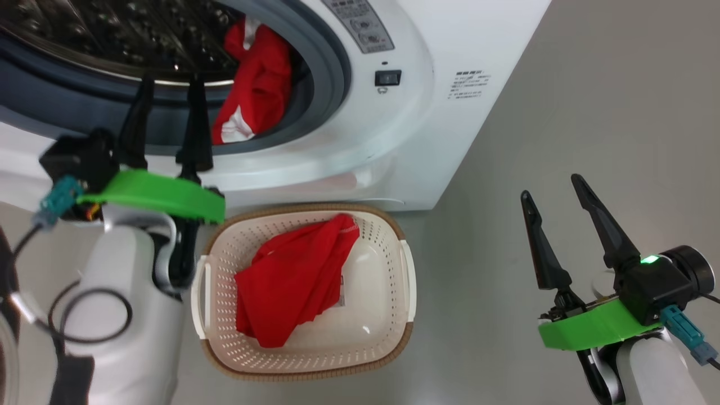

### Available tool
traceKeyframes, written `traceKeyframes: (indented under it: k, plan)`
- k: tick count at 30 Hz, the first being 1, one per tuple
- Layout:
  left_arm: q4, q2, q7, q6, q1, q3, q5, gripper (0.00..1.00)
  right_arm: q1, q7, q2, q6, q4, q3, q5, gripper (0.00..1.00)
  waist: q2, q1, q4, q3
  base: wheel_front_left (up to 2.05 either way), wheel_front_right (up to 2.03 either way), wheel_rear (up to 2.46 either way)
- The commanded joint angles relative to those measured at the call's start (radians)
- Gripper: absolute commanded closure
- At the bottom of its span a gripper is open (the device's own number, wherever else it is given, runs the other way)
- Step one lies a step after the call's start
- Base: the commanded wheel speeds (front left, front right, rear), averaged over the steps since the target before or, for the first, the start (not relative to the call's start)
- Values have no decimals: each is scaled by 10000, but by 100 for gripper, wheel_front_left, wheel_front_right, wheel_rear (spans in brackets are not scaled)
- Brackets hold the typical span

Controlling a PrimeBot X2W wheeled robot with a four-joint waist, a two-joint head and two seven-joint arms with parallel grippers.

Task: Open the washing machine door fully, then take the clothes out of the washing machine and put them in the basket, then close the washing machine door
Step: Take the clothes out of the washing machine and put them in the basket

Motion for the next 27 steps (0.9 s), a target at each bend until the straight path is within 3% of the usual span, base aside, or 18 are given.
traceKeyframes:
  k: [1,5,14,21,27]
  plan:
    - [-79,296,-78,-88,-299,223,44,0,-191,-65,-41,63,-297,274,-106,0,-1,0,-102,389,0,0,0]
    - [1089,433,155,-207,-1294,122,-269,0,-310,-65,-41,63,-362,441,-61,0,-1,0,-239,647,0,0,0]
    - [3155,657,2038,-306,-3163,-337,-1513,0,-434,-65,-41,63,-274,573,39,0,-1,0,-297,1118,0,0,0]
    - [3746,647,4209,-310,-3734,-855,-3495,0,-621,-65,-41,63,-241,724,133,0,-1,0,-337,1338,0,0,0]
    - [4063,1109,4984,-311,-3910,-1518,-3859,0,-764,-65,-41,63,-322,780,186,0,-1,0,-447,1545,0,0,0]
